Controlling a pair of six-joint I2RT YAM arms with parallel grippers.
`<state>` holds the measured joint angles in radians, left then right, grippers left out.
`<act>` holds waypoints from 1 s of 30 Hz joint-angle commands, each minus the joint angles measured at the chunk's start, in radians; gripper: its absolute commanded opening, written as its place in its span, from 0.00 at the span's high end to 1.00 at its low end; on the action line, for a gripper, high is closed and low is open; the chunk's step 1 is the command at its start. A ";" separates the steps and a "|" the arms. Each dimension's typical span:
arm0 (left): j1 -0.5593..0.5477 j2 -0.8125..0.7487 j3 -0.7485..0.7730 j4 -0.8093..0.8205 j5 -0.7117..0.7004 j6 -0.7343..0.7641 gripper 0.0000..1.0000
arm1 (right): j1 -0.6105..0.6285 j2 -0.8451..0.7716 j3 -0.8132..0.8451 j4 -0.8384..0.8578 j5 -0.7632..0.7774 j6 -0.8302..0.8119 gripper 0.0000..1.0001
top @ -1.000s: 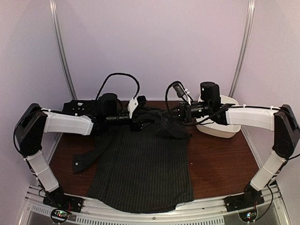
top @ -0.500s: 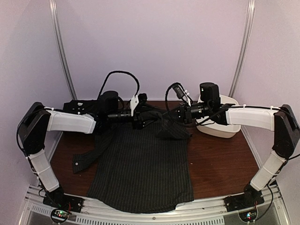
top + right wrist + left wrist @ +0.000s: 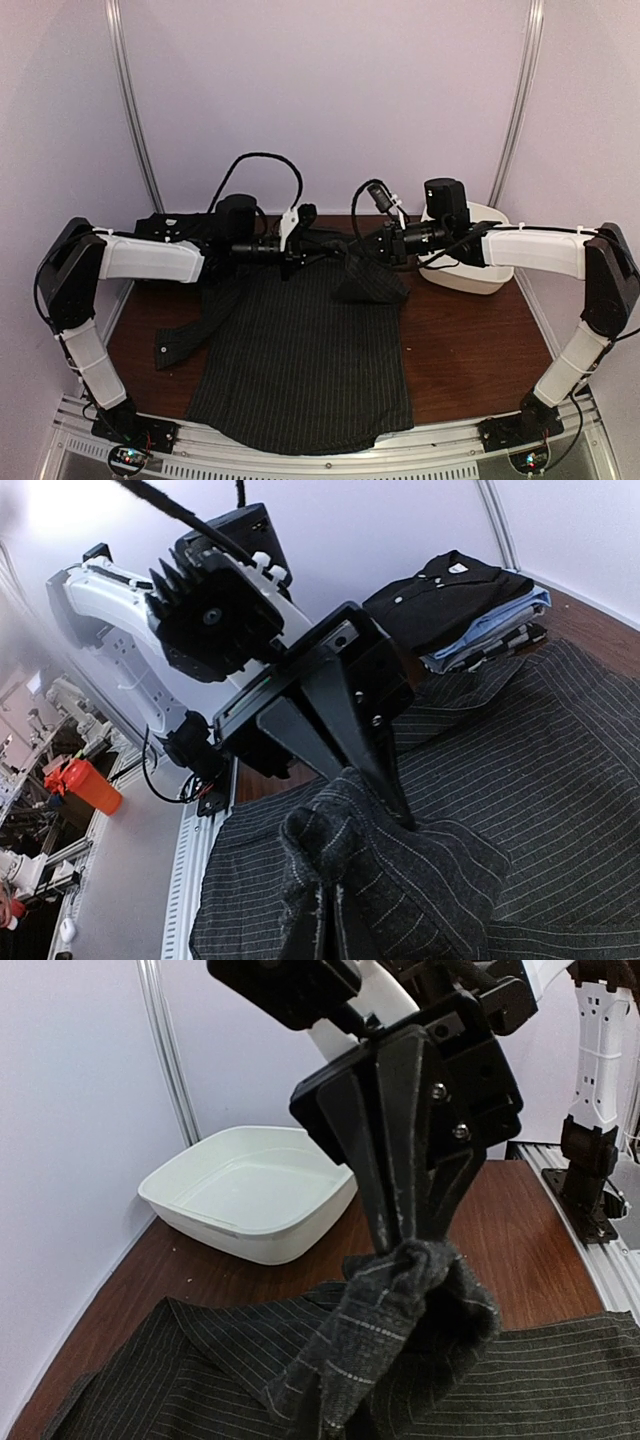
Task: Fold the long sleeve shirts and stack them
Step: Fold the flattened shirt at the center of the board.
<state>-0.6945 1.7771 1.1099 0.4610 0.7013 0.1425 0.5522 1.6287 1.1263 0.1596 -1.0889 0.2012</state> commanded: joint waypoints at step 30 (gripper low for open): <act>0.003 -0.383 -0.036 -0.225 -1.041 -0.128 1.00 | -0.019 -0.186 -0.250 -0.259 0.910 0.260 0.37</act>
<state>-0.6945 1.3472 1.0428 0.2291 -0.2001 0.0036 0.5224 1.4700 0.9470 -0.0658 -0.2184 0.3927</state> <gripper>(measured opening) 0.017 0.626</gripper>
